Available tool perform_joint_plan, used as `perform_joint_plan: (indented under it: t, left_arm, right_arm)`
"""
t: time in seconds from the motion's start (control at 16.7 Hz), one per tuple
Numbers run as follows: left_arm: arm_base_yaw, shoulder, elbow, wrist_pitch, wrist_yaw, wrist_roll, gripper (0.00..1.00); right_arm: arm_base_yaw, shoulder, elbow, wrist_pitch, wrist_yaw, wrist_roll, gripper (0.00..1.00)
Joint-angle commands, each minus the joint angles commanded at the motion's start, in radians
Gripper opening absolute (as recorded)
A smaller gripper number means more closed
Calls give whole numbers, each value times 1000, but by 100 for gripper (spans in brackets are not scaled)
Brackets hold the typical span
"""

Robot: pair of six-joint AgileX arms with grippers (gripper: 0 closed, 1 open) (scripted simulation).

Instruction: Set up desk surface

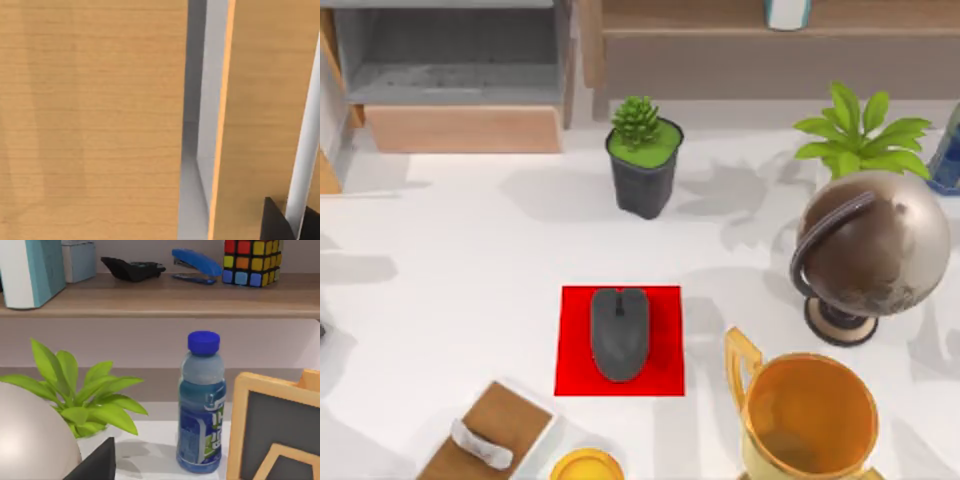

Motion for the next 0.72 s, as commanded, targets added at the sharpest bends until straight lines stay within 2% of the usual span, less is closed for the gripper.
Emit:
perform_joint_plan:
  t: [0.3, 0.72]
  left_arm:
    - [-52, 63, 142, -82, -53, -6, 0]
    - [-61, 97, 182, -118, -72, -7, 0]
  right_arm:
    - [0, 0, 0, 0, 0, 0, 100]
    - [0, 0, 0, 0, 0, 0, 100]
